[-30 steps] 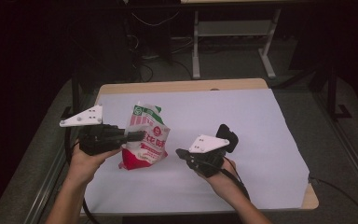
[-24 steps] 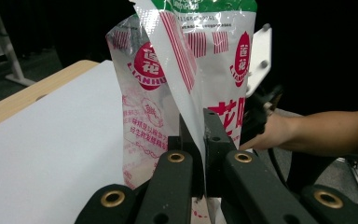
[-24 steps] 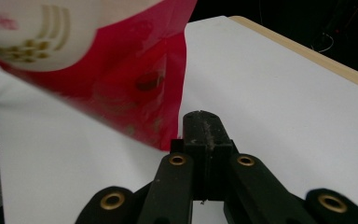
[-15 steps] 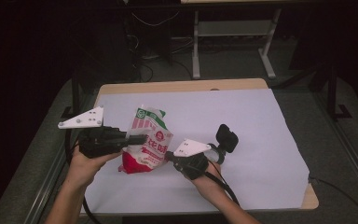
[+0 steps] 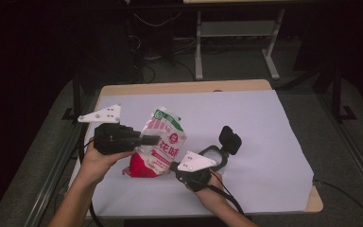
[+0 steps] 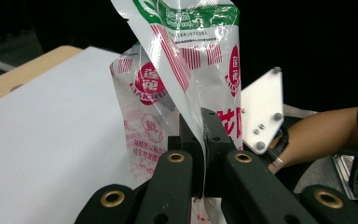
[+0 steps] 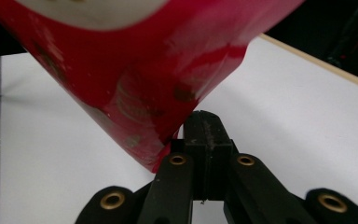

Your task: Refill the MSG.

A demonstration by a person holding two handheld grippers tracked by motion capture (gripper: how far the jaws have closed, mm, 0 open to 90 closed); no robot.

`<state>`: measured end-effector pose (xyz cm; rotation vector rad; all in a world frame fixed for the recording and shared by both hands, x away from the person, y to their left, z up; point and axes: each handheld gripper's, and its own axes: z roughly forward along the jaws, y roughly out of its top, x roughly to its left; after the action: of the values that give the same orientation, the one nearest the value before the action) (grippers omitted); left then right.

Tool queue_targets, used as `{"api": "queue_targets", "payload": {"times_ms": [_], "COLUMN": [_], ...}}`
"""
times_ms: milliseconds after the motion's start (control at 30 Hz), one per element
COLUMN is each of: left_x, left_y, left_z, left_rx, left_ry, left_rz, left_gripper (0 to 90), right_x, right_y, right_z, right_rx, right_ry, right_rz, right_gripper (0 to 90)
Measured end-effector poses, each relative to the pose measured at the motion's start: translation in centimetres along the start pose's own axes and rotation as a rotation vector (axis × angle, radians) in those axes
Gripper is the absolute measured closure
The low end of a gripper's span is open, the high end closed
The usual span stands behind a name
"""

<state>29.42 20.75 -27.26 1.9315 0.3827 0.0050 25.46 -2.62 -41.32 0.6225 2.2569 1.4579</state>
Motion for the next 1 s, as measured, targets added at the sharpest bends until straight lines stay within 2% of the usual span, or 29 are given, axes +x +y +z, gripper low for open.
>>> {"api": "queue_targets", "payload": {"times_ms": [167,333,467,633,800,1000], "left_x": [0.0,-0.2,-0.2,-0.3,0.1,0.3], "left_y": [0.7,1.2,1.6,2.0,2.0,2.3], "left_z": [1.3,2.1,2.8,3.8,4.7,5.6], "left_rx": [0.026,0.040,0.049,0.062,0.056,0.071], "left_ry": [0.025,0.022,0.019,0.007,-0.003,-0.005], "left_rz": [-0.020,-0.006,-0.005,0.010,-0.016,-0.029], "left_gripper": [90.0,90.0,90.0,90.0,90.0,90.0], "right_x": [0.1,0.2,0.2,0.4,0.9,0.9], "right_y": [-0.7,-1.0,-1.3,-1.5,-1.6,-1.8], "right_z": [-0.4,-0.4,-0.4,-0.1,-0.1,0.0], "right_rx": [-0.006,-0.020,-0.038,-0.048,-0.047,-0.050], "right_ry": [-0.024,-0.047,-0.018,-0.007,-0.010,-0.002], "right_rz": [0.008,0.018,0.023,0.026,0.005,0.008], "right_gripper": [90.0,90.0,90.0,90.0,89.9,89.9]}}
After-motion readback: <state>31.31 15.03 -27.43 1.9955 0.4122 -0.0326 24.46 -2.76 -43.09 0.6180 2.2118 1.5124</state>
